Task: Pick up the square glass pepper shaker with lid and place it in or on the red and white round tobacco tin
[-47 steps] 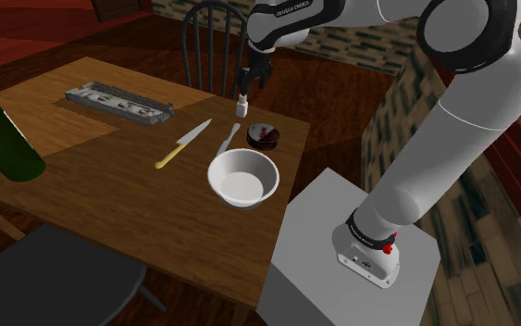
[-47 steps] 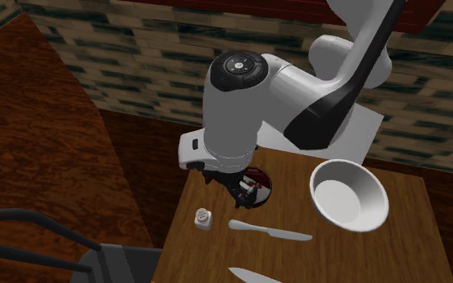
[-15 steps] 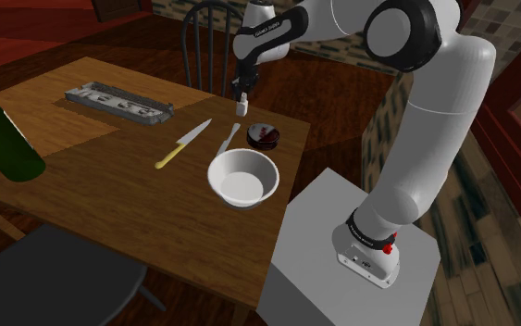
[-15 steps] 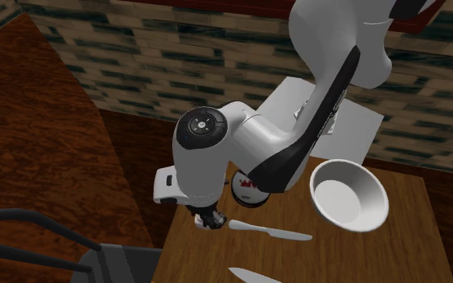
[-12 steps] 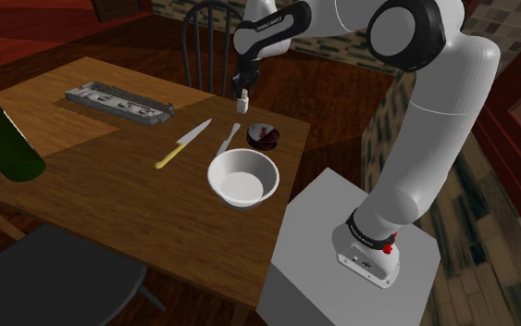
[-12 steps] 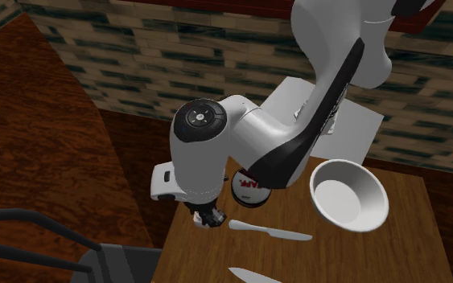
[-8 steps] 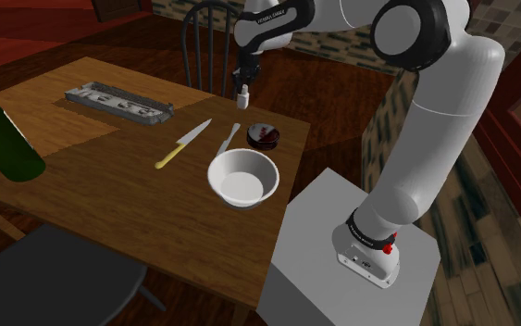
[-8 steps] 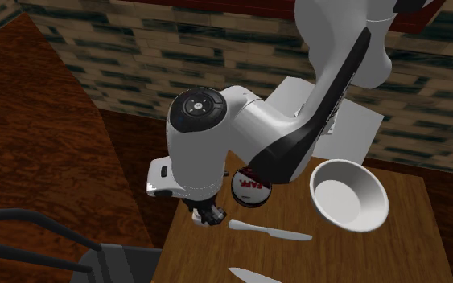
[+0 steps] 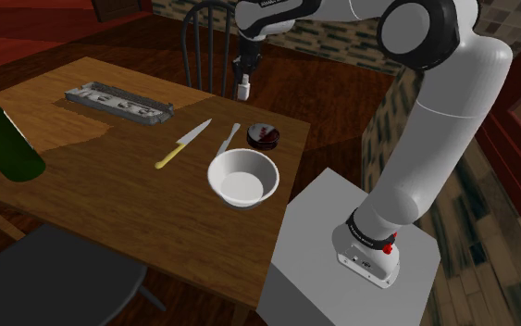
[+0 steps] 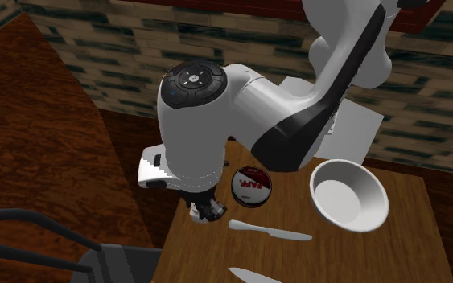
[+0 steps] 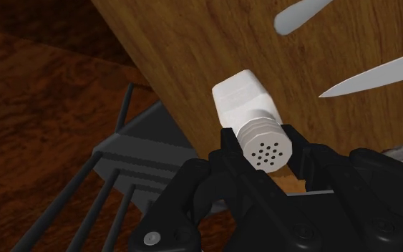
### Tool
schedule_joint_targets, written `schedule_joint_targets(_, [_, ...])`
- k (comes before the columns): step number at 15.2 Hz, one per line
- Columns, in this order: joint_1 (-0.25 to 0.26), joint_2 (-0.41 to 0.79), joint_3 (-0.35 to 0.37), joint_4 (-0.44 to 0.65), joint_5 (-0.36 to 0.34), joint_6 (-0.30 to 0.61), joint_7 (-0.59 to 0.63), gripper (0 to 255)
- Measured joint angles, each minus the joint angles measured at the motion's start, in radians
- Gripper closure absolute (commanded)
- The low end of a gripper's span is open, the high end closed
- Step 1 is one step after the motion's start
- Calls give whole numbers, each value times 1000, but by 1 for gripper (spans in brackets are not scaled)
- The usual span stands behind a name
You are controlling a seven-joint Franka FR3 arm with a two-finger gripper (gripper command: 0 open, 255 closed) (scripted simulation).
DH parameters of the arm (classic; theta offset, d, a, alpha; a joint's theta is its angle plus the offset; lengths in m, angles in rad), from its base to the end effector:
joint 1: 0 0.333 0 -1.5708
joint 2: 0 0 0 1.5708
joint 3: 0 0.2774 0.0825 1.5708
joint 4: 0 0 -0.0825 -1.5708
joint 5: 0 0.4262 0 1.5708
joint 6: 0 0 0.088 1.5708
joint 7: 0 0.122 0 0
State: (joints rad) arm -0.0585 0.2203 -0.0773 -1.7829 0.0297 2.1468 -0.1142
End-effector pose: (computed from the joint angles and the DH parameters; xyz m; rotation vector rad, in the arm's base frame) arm 0.6615 -0.0868 0.3742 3.1243 -0.0514 0.2259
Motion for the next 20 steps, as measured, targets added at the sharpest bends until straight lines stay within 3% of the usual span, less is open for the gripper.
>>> schedule_joint_targets(7, [1, -21, 0, 60, -3, -81, 3, 255])
schedule_joint_targets(20, [30, -518, 33, -426, -45, -91, 82, 255])
